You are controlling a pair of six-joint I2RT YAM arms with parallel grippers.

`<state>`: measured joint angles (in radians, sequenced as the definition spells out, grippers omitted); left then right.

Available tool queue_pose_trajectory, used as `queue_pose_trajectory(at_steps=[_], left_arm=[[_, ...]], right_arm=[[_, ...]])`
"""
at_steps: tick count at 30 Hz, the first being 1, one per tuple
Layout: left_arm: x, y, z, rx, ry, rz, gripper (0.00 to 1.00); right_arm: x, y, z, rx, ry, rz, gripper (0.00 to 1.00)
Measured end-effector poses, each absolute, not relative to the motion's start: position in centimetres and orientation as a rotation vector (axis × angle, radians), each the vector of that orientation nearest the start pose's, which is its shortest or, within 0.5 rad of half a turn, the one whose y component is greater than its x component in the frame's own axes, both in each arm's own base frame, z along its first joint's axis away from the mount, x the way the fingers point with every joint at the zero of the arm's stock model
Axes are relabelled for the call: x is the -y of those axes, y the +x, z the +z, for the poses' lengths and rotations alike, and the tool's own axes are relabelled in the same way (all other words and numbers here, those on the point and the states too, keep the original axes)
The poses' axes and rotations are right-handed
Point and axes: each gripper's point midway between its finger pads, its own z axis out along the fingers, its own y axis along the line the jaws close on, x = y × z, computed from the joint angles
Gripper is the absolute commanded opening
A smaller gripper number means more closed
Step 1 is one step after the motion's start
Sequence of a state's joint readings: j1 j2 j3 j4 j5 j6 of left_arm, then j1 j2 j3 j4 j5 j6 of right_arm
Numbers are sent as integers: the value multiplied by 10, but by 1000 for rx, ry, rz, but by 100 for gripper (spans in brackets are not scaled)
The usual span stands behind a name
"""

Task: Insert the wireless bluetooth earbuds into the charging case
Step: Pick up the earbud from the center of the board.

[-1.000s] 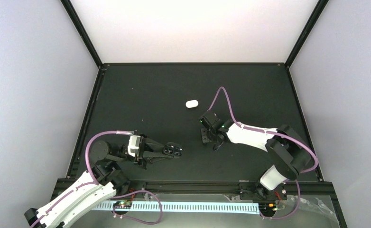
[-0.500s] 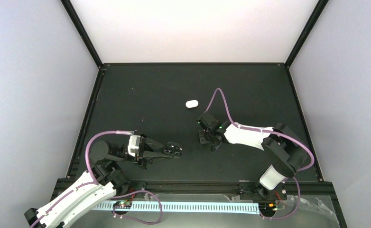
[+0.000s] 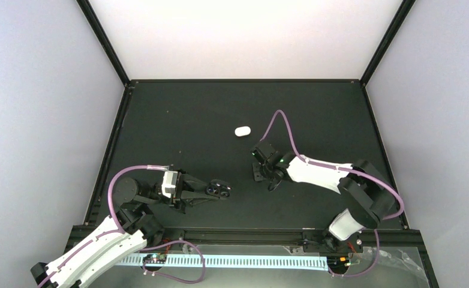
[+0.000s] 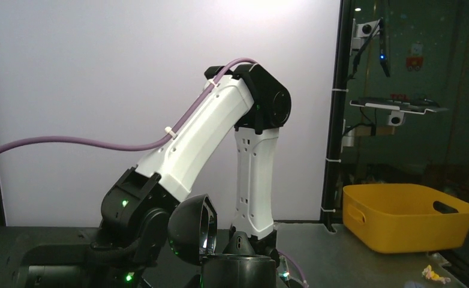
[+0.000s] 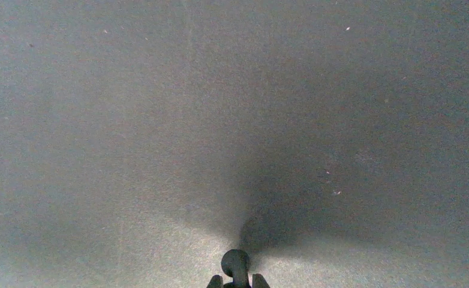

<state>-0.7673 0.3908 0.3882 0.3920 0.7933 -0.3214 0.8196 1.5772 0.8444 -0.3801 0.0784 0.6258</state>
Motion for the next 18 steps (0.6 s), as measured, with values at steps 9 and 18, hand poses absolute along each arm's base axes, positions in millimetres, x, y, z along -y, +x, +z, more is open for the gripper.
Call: queue_pose_trajectory(at_steps=[9, 18], left_arm=[[228, 60, 347, -1022, 1010, -1374, 2], [229, 62, 347, -1027, 1004, -1374, 1]], right_arm=[[-246, 251, 87, -2588, -259, 425, 1], [-205, 220, 249, -2133, -353, 607, 1]])
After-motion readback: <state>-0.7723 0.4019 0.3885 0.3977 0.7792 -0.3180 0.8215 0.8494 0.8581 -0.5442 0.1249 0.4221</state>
